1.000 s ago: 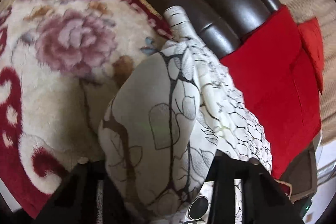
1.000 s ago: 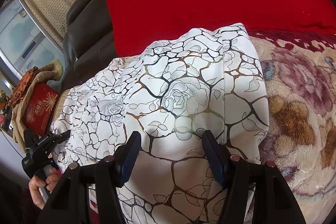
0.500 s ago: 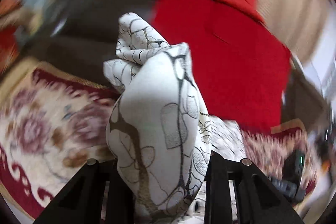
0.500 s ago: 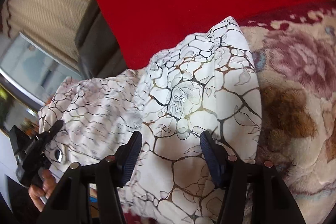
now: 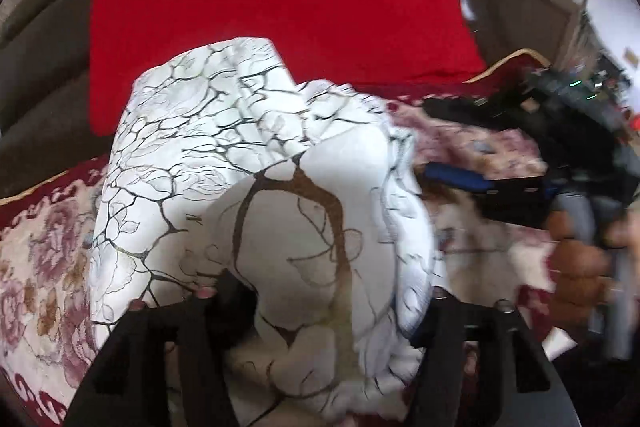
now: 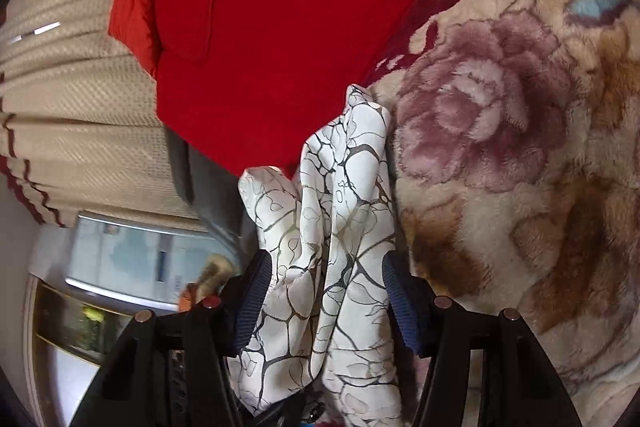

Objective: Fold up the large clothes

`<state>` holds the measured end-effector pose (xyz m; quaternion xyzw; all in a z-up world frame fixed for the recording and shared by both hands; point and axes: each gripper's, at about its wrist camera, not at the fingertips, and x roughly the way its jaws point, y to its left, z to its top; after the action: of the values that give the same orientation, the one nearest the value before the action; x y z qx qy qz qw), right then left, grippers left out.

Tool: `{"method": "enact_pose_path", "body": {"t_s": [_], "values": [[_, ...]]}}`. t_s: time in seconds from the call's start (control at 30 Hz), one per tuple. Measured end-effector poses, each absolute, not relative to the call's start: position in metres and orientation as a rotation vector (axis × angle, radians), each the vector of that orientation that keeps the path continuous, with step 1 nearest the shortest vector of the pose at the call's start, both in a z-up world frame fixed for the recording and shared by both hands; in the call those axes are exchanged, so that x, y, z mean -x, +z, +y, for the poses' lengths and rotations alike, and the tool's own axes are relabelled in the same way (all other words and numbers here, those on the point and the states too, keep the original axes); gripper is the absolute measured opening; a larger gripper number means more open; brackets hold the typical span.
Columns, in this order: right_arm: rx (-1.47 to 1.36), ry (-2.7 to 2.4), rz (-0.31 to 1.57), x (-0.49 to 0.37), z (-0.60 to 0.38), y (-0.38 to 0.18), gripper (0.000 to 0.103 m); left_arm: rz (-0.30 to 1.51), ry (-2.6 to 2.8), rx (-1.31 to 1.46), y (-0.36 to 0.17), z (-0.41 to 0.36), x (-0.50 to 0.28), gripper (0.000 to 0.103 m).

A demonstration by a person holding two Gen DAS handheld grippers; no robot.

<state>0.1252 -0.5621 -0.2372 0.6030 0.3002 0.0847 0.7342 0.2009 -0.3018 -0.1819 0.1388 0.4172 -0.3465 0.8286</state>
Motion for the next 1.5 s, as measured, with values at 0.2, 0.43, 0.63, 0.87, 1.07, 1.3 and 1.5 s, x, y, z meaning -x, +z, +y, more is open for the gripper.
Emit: {"method": "enact_pose_path", "body": {"t_s": [0.2, 0.43, 0.63, 0.87, 1.07, 1.3, 1.5], "values": [[-1.306, 0.279, 0.637, -0.133, -0.549, -0.221, 0.066, 0.801, -0.829, -0.164, -0.136, -0.234, -0.190, 0.077], [-1.226, 0.225, 0.775, -0.168, -0.525, -0.221, 0.078, 0.801, -0.505, -0.140, -0.157, -0.168, -0.249, 0.079], [-1.192, 0.195, 0.813, -0.201, -0.507, -0.221, 0.084, 0.876, -0.516, -0.024, -0.203, -0.175, -0.277, 0.079], [-1.010, 0.200, 0.845, -0.246, -0.473, -0.219, 0.073, 0.817, -0.647, -0.020, -0.213, -0.182, -0.274, 0.080], [-0.822, 0.175, 0.789, -0.252, -0.441, -0.191, 0.019, 0.825, -0.737, -0.005, -0.216, -0.193, -0.268, 0.080], [-0.571, -0.043, 0.641, -0.217, -0.456, -0.147, 0.005, 0.758, -0.710, -0.152, -0.215, -0.241, -0.241, 0.080], [-0.683, -0.124, 0.722, -0.209, -0.502, -0.190, 0.005, 0.724, -0.683, -0.201, -0.212, -0.275, -0.219, 0.081]]}}
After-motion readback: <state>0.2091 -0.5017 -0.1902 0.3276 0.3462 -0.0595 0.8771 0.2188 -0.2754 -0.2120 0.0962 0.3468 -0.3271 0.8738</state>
